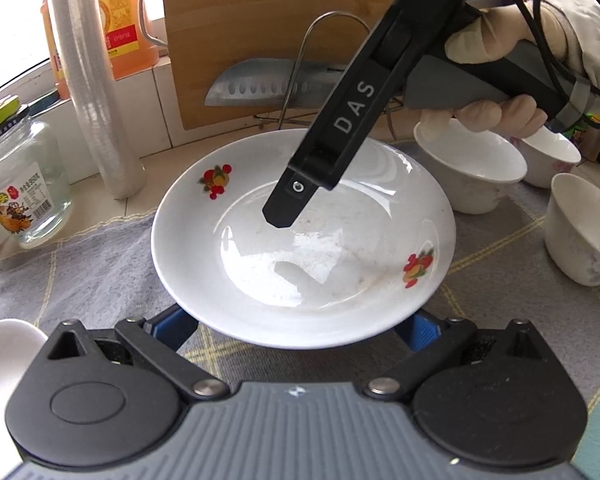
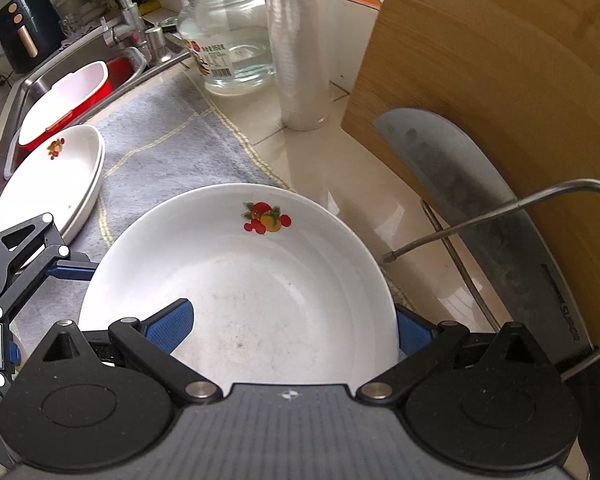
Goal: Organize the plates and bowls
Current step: 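Lift the plate with the right gripper off the mat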
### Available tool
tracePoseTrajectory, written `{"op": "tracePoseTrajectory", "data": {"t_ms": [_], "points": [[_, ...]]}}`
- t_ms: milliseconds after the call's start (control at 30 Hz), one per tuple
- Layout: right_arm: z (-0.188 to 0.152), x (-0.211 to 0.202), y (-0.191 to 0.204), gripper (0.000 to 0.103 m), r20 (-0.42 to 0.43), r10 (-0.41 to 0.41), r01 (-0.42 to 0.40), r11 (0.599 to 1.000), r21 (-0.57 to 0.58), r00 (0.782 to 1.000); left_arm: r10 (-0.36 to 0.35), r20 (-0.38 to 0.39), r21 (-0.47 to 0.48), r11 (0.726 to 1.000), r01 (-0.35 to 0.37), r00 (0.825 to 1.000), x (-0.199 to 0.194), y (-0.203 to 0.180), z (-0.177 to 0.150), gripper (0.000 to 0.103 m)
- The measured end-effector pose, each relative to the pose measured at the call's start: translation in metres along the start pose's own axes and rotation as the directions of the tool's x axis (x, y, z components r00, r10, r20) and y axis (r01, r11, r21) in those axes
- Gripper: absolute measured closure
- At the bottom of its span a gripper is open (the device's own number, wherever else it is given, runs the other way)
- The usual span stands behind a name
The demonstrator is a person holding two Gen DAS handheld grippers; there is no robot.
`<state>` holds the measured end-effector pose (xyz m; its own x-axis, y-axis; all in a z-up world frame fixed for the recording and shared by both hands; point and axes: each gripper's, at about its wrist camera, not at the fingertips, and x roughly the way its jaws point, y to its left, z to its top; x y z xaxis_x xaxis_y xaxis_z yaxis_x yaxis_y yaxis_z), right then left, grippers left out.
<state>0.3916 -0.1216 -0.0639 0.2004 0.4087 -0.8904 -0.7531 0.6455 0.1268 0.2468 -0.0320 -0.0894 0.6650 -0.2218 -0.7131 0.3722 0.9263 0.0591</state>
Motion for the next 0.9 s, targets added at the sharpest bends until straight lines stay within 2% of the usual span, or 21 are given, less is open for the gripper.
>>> {"op": "tracePoseTrajectory", "data": {"t_ms": [500, 900], "points": [[0.0, -0.033, 0.041, 0.0, 0.04, 0.007, -0.005, 0.998, -0.061, 0.999, 0.04, 0.021, -0.017, 0.999, -0.04, 0.999, -0.042, -0.004, -0.008, 0.001], [0.008, -0.041, 0.084, 0.0, 0.057, 0.036, -0.029, 0.993, -0.112, 0.998, 0.091, 0.027, -0.054, 0.994, -0.09, 0.995, -0.083, 0.005, -0.032, 0.001]]}}
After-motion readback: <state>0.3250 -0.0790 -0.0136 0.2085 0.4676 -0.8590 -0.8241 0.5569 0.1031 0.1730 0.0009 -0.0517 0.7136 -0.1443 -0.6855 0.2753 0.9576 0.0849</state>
